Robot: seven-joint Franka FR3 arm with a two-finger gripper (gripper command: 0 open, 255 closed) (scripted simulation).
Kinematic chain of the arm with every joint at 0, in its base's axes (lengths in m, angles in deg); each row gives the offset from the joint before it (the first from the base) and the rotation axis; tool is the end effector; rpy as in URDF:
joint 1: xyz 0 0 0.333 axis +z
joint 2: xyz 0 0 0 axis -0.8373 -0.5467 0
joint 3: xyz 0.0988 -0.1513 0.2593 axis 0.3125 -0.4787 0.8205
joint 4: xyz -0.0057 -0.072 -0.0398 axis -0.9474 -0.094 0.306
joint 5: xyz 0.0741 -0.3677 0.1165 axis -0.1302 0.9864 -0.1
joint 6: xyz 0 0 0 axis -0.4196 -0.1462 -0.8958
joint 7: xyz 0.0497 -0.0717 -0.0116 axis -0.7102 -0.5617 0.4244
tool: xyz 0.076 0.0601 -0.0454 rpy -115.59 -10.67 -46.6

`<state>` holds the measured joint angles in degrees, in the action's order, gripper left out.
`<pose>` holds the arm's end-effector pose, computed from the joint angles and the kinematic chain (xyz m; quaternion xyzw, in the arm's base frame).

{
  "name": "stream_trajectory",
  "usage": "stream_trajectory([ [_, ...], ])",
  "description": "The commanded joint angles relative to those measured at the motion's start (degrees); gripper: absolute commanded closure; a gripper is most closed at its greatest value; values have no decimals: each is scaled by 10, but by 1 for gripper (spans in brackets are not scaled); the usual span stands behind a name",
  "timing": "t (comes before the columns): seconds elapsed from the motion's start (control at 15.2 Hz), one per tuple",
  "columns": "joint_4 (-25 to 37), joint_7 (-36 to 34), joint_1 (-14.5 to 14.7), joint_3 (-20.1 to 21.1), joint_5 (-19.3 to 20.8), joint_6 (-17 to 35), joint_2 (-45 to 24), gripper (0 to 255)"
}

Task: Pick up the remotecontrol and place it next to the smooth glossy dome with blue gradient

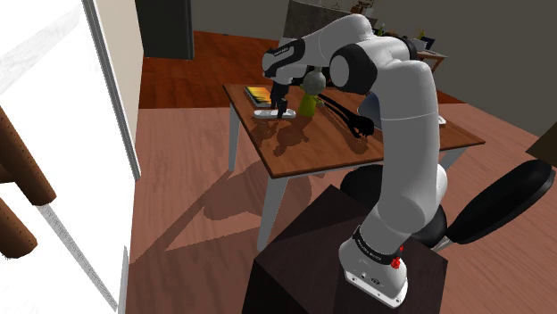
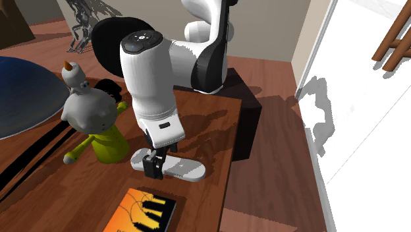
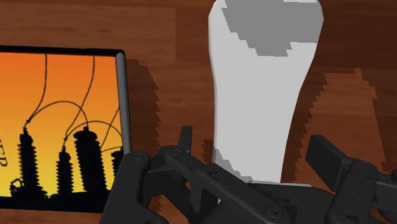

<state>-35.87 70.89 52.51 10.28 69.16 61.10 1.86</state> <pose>0.6440 -0.2641 0.3306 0.8598 0.5106 0.0005 0.0112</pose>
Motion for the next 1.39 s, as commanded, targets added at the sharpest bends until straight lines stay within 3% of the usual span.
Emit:
stream_trajectory([
  [0.0, 0, 0, 0, 0, 0, 0, 0, 0],
  [0.07, 0, 0, 0, 0, 0, 0, 0, 0],
  [0.13, 0, 0, 0, 0, 0, 0, 0, 255],
  [0.73, 0, 0, 0, 0, 0, 0, 0, 255],
  [1.32, 30, -7, 2, -7, 12, -55, 26, 255],
])
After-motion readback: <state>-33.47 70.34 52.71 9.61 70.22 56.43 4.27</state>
